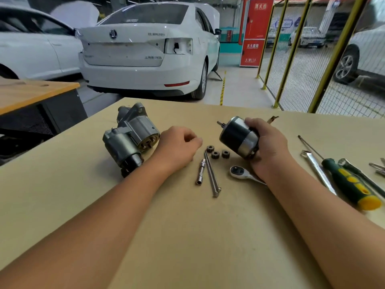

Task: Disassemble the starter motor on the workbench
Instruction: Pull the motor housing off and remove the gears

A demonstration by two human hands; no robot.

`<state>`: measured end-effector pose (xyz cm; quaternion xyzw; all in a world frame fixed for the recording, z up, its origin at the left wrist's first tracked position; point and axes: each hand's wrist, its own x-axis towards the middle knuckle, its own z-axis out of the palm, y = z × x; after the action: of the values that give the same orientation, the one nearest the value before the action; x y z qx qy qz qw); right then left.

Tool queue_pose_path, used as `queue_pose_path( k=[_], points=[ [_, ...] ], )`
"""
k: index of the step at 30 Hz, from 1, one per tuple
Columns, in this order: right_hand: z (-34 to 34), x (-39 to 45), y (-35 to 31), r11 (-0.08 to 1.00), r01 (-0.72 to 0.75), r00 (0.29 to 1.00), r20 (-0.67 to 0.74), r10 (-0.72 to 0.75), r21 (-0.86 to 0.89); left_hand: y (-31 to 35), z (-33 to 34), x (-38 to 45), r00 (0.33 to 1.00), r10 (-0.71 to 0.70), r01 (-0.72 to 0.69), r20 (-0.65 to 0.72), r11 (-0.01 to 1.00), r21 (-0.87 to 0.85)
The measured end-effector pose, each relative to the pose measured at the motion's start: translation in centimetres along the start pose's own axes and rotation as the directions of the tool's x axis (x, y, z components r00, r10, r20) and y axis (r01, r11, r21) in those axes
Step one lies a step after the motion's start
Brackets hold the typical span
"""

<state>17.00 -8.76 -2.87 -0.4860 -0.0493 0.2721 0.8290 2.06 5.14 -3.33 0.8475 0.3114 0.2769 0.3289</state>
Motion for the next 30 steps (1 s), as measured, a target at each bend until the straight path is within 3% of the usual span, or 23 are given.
queue_pose_path(
  k=[4, 6, 8, 10, 12, 15, 18, 20, 26, 30],
  points=[
    [-0.1, -0.6, -0.8, 1.0, 0.02, 0.998, 0.064, -0.022, 0.023, 0.0, -0.5, -0.8, 0.995, 0.096, -0.098, -0.019, 0.971, -0.218],
    [0.2, -1.0, -1.3, 0.971, 0.204, 0.976, 0.096, -0.193, -0.126, 1.1, -0.2, -1.5, 0.981, 0.178, -0.146, 0.074, 0.937, -0.318],
    [0.8, -1.8, -1.0, 0.896, 0.348, 0.937, 0.135, -0.323, -0.276, 2.1, 0.4, -2.1, 0.961, 0.266, -0.215, 0.082, 0.898, -0.385],
    [1.1, -2.6, -0.2, 0.899, 0.36, 0.931, 0.162, -0.327, -0.25, 2.4, 0.6, -2.3, 0.955, 0.295, -0.264, 0.019, 0.879, -0.397],
    [1.1, -2.8, 0.1, 0.933, 0.325, 0.94, 0.161, -0.301, -0.152, 2.0, 0.5, -2.1, 0.948, 0.316, -0.276, 0.04, 0.877, -0.393],
    [1.0, -2.5, 0.3, 0.933, 0.332, 0.937, 0.165, -0.309, -0.141, 1.4, -0.1, -2.3, 0.915, 0.37, -0.32, 0.16, 0.908, -0.271],
    [0.9, -2.4, 0.6, 0.91, 0.377, 0.918, 0.201, -0.342, -0.172, 1.7, -0.3, -2.5, 0.866, 0.416, -0.435, 0.277, 0.901, 0.005],
    [0.8, -2.5, 0.6, 0.898, 0.399, 0.907, 0.226, -0.356, -0.188, 2.2, -0.3, -2.7, 0.867, 0.393, -0.447, 0.305, 0.884, 0.133],
    [0.4, -3.5, -0.3, 0.831, 0.465, 0.853, 0.408, -0.327, -0.306, 3.2, 0.8, -3.2, 0.875, 0.44, -0.482, 0.201, 0.828, 0.287],
    [0.0, -4.4, -1.4, 0.612, 0.579, 0.808, 0.476, -0.347, -0.539, 2.2, 0.8, -3.3, 0.921, 0.379, -0.39, 0.092, 0.902, 0.187]
  ],
)
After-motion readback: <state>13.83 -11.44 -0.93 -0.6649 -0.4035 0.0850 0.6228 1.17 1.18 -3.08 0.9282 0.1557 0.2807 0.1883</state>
